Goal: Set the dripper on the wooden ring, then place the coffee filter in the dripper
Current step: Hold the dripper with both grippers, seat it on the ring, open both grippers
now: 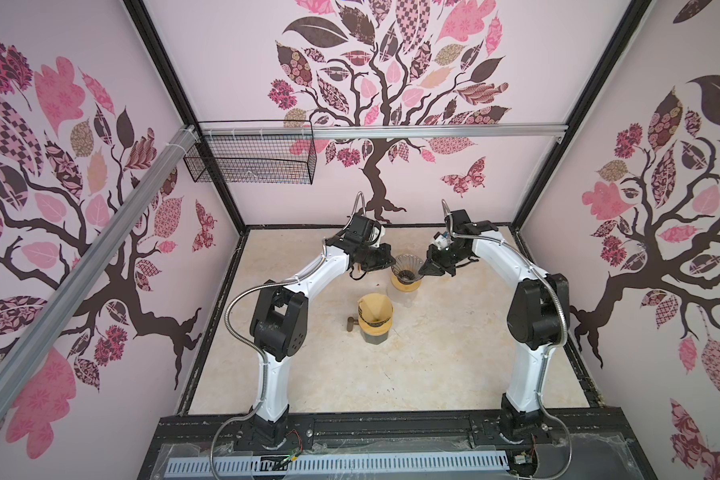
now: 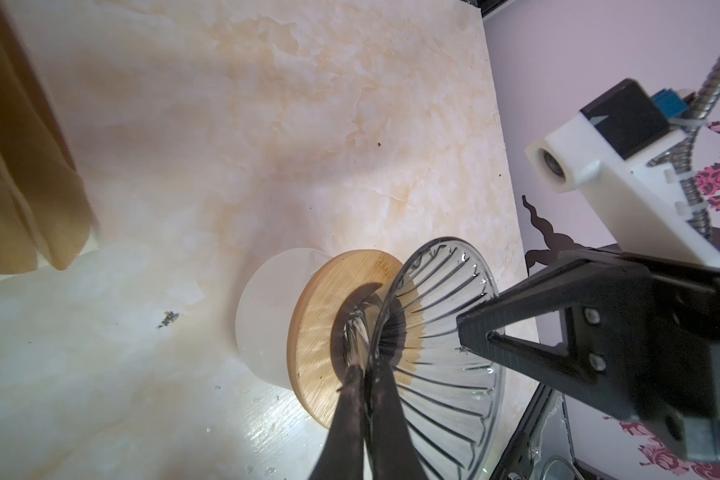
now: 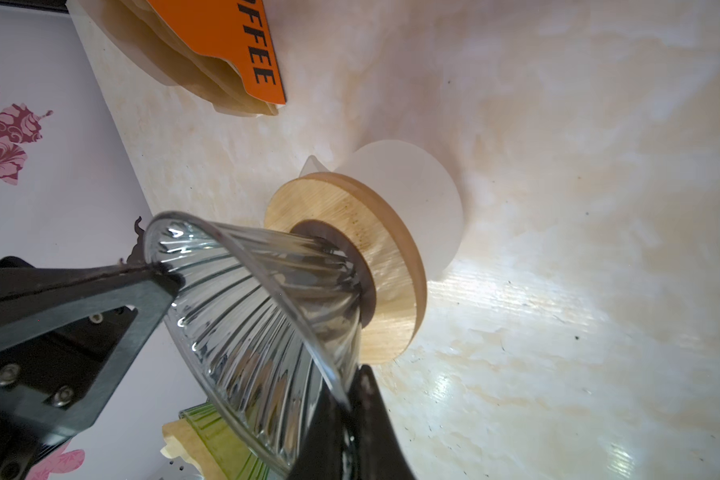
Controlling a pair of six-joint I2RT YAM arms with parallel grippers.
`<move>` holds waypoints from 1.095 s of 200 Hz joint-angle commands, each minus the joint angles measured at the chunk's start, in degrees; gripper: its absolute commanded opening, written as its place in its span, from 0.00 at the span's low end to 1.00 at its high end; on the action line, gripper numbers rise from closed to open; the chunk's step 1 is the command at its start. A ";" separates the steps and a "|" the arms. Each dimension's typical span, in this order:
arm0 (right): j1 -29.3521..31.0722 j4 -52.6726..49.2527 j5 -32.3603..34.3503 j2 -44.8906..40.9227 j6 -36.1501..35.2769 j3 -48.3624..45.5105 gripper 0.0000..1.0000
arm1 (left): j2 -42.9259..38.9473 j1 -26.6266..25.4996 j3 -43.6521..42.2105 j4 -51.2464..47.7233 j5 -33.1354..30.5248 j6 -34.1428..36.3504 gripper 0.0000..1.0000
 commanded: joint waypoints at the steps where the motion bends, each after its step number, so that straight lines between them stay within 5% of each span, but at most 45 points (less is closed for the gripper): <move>1: 0.34 -2.30 1.96 -1.88 -0.94 -1.19 0.00 | 1.45 -2.21 -4.17 -10.63 0.55 0.26 0.00; 219: 0.91 -3.06 4.01 -3.60 -0.91 3.83 0.29 | -0.51 -1.13 0.34 -11.95 0.31 -0.49 0.01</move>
